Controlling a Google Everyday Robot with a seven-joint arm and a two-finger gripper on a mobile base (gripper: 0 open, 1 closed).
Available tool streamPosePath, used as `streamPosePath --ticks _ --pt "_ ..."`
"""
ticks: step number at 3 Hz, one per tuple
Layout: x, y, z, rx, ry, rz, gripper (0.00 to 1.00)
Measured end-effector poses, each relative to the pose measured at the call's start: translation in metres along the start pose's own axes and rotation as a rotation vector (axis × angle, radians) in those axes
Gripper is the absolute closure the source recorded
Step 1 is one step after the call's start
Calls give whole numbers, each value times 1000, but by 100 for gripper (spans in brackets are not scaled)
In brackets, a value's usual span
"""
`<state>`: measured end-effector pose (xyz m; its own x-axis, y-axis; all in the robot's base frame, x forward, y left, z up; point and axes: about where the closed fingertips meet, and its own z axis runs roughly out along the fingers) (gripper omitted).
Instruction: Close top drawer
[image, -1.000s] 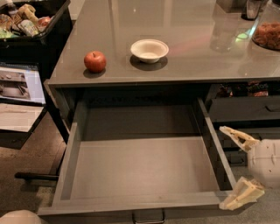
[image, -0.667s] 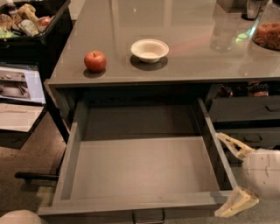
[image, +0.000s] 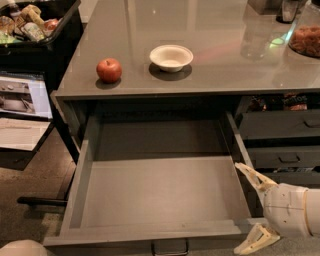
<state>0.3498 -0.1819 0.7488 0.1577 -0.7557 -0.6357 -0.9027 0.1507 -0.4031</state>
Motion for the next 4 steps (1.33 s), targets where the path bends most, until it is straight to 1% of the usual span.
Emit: streamPosePath --ticks 1,2,4 --pt "8 6 20 -6 -32 -11 0" --pt "15 8 35 -9 -65 -9 0" --pt "25 5 58 -18 -109 5 0"
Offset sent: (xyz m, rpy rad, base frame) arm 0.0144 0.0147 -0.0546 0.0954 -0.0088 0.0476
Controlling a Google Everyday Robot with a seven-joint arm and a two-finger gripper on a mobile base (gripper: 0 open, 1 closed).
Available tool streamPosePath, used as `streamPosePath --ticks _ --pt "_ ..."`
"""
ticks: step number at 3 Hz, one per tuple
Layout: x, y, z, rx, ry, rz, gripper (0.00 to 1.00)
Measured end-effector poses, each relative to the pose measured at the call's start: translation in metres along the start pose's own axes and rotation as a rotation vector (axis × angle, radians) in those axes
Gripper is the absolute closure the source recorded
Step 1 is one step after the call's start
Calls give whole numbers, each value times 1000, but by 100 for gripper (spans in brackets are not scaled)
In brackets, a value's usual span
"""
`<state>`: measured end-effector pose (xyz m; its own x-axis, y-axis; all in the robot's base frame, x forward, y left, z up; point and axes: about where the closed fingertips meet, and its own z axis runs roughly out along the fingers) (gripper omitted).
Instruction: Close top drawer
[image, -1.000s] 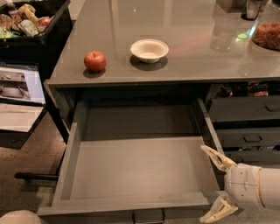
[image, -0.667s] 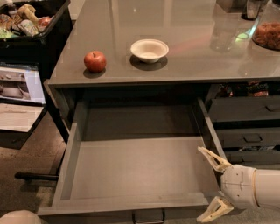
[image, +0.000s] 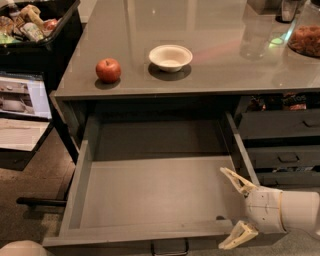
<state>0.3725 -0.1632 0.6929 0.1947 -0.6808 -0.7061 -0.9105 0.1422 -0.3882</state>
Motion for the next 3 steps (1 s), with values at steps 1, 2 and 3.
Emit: streamPosePath --ticks 1,2,3 --pt "-1 -7 9 4 -24 -2 19" --pt "-11 -20 13 10 -49 -25 41" --pt "-16 -23 13 12 -57 -36 65"
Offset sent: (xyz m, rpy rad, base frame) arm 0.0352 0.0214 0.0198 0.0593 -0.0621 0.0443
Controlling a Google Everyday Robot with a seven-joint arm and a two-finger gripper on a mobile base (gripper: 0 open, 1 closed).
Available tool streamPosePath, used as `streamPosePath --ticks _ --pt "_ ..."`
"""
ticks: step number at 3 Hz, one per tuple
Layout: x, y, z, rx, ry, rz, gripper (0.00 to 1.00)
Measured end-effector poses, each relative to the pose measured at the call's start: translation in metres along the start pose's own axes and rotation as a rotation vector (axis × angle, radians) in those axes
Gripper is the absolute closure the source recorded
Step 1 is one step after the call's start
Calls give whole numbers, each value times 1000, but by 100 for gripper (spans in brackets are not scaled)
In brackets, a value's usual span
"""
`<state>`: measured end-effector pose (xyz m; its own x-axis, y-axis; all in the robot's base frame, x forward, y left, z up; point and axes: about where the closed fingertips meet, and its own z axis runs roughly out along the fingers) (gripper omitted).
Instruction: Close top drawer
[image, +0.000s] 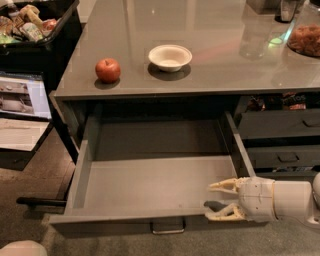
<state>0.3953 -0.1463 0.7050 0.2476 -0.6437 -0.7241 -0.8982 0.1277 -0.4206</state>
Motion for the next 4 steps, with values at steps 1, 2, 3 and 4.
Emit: streamPosePath --ticks 1,2,3,4 --pt "-12 -16 17 1 -26 -21 78" --pt "-33 -33 38 50 -87 -24 95" --pt "-59 -52 43 115 -140 -28 100" --pt "-67 -56 26 142 -148 -27 83"
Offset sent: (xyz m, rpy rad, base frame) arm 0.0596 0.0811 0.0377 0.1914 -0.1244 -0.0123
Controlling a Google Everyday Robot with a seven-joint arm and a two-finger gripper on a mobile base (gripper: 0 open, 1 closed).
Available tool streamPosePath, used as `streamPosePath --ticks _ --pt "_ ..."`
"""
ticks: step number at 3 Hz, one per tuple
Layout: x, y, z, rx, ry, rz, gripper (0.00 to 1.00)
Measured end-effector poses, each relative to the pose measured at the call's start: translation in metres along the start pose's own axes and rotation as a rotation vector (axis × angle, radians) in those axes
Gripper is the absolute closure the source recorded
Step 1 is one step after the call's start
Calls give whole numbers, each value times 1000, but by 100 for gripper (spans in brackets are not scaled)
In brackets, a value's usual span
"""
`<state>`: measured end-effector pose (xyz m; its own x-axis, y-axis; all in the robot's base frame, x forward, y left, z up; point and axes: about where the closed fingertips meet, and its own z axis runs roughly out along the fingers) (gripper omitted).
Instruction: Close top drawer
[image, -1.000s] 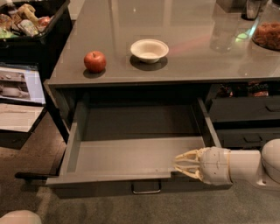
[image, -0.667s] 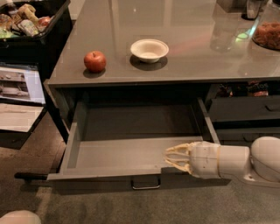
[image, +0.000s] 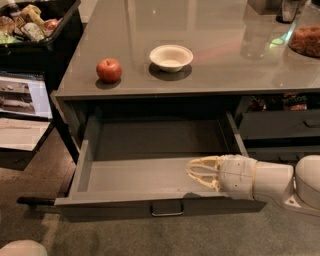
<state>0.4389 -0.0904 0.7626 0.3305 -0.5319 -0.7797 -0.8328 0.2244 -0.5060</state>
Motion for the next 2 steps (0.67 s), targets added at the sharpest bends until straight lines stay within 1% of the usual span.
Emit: streamPosePath --ticks 1,2 --pt "0 9 -18 -53 39 -18 60" --pt "12 20 -36 -121 108 -25 38"
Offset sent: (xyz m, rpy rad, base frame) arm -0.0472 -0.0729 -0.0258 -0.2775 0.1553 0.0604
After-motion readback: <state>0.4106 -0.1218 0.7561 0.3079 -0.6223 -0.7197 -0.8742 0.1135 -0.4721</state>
